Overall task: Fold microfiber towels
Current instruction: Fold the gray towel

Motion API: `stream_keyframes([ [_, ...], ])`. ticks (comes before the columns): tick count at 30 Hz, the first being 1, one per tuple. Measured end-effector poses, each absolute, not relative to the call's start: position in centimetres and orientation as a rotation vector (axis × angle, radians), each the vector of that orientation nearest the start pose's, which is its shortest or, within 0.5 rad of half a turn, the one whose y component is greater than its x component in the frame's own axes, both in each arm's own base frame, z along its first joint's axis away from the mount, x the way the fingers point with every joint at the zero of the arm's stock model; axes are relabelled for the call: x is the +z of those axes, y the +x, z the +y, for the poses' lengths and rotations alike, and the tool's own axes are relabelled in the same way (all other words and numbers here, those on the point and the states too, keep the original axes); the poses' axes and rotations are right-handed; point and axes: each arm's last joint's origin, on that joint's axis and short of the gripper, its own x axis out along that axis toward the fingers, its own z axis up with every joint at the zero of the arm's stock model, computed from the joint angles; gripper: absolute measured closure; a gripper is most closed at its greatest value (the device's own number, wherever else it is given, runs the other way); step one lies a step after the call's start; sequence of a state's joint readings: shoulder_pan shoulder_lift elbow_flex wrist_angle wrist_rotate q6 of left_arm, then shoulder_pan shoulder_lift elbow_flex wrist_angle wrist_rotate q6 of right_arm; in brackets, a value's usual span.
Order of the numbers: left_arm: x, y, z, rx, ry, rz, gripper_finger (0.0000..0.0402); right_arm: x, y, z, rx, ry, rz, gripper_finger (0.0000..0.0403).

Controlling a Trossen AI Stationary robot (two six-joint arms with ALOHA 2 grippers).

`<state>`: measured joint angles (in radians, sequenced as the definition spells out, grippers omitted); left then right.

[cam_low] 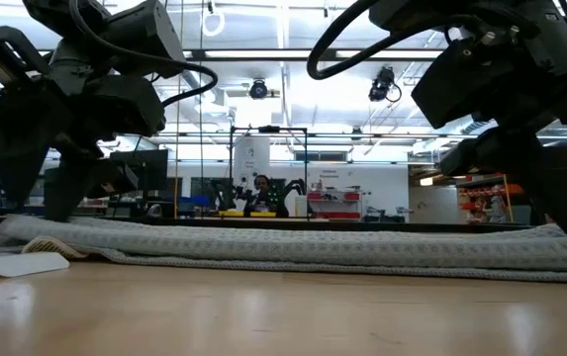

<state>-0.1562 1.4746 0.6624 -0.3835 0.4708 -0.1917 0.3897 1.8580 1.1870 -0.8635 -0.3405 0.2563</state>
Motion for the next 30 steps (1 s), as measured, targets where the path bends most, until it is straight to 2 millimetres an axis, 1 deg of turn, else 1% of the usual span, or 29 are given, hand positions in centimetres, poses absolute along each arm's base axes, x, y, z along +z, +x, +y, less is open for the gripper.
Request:
stream_keyframes([
  [4,14.3,23.6,-5.1,-0.444,-0.360,1.252,0.0213,15.6,29.9,13.3,0.356,0.168,1.629,0.0194],
  [7,14.3,23.6,-5.0,-0.431,-0.350,1.251,0.0213,15.6,29.9,13.3,0.340,0.177,1.631,0.0175],
  [12,14.3,23.6,-5.0,-0.413,-0.347,1.252,0.0213,15.6,30.0,13.2,0.291,0.181,1.630,0.0162],
  [15,14.6,23.8,-5.0,-0.402,-0.339,1.250,0.0213,15.6,29.9,13.3,0.250,0.177,1.627,0.0158],
  [20,16.1,24.0,-5.0,-0.413,-0.309,1.220,0.0213,15.6,29.7,13.6,0.208,0.165,1.629,0.0152],
  [24,17.8,23.7,-4.7,-0.359,-0.254,1.182,0.0213,15.5,29.4,13.8,0.183,0.153,1.644,0.0145],
  [28,19.2,23.5,-4.5,-0.287,-0.227,1.116,0.0213,15.5,29.1,13.3,0.054,0.087,1.653,0.0138],
  [30,19.6,23.5,-4.4,-0.253,-0.220,1.097,0.0213,15.5,28.9,13.0,-0.014,0.038,1.661,0.0136],
])
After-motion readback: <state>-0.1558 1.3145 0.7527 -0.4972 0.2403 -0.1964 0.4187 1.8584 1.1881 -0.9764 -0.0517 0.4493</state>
